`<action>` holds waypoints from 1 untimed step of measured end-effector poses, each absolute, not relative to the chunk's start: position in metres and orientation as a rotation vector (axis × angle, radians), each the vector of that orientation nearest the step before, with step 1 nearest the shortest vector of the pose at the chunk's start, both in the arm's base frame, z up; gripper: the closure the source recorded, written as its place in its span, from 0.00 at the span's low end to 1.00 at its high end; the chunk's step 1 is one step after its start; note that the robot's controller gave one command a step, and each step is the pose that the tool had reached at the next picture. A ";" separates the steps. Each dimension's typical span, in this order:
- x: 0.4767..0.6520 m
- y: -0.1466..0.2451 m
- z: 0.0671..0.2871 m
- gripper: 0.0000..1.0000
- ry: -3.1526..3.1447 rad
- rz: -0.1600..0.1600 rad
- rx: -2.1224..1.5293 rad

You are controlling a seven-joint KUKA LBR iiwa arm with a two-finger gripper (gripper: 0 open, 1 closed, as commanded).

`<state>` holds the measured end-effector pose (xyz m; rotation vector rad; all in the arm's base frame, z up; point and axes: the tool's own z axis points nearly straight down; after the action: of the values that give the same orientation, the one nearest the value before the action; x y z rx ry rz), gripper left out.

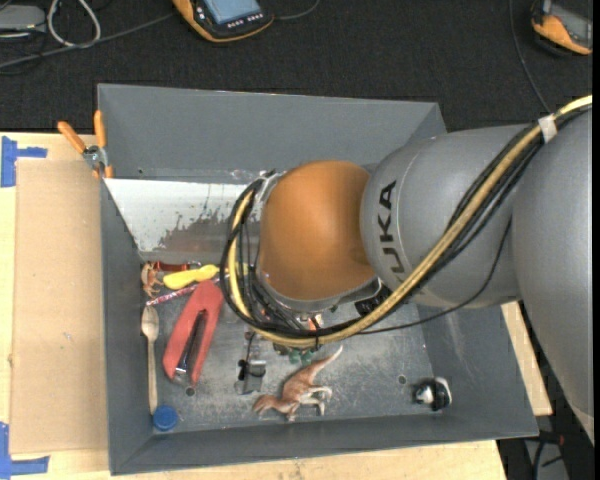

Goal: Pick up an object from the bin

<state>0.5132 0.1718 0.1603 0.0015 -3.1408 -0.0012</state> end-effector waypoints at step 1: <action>0.514 0.099 0.093 0.00 -3.133 0.004 -0.042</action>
Offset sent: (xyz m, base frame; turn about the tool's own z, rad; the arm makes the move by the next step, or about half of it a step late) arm -0.0337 -0.0621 -0.0187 -0.0035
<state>0.5136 0.0993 0.0933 -0.0424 -3.1330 0.0044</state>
